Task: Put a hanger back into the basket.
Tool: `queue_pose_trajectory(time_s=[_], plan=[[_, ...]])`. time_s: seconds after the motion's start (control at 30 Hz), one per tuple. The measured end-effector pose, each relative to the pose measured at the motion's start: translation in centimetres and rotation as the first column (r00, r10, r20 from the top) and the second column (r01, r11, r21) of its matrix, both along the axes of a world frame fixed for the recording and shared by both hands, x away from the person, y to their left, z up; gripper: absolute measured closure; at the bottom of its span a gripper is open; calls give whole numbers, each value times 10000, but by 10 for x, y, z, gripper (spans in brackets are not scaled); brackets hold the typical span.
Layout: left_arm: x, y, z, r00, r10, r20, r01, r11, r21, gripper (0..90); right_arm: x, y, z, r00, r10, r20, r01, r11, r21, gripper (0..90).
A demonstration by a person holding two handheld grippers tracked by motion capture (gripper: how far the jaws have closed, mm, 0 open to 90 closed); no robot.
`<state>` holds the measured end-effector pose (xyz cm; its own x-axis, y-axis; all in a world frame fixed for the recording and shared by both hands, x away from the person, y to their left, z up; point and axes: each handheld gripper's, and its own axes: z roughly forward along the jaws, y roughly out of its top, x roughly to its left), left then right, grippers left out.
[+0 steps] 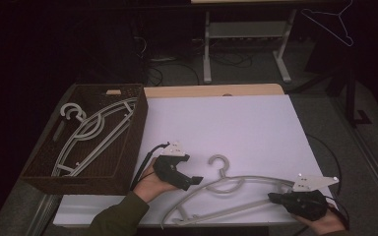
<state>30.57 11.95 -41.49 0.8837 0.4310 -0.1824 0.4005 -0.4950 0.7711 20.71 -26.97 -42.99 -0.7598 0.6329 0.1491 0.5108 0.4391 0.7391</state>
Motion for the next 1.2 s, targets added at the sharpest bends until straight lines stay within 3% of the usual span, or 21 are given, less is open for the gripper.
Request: queue_pose_trajectory(time_s=[0.33,0.4,0.53,0.7,0.9,1.1,1.2], plan=[[-8,-12,-13,9977,-619,-261,636,9954,717,97,0,0,-1,9998,109,-144,-110,9999,-67,897],[-11,-16,-15,9970,-703,-330,726,9947,734,150,0,1,-1,9998,108,-171,-110,9999,-94,897],[-14,-23,-21,9926,-1160,-373,1197,9855,1202,236,0,1,-1,9998,104,-186,-105,9999,-86,897],[-17,-30,-26,9875,-1534,-374,1575,9738,1641,429,0,0,-1,9998,99,-184,-100,9999,-78,897],[-19,-34,-27,9900,-1400,-189,1411,9729,1834,577,0,0,-1,9998,103,-183,-104,9999,-64,897],[-21,-37,-26,9882,-1530,68,1477,9640,2211,677,0,0,-1,9998,109,-186,-110,9999,-39,897],[-21,-38,-26,9877,-1563,1,1525,9634,2206,751,0,0,-2,9998,105,-184,-105,9999,-23,897]])
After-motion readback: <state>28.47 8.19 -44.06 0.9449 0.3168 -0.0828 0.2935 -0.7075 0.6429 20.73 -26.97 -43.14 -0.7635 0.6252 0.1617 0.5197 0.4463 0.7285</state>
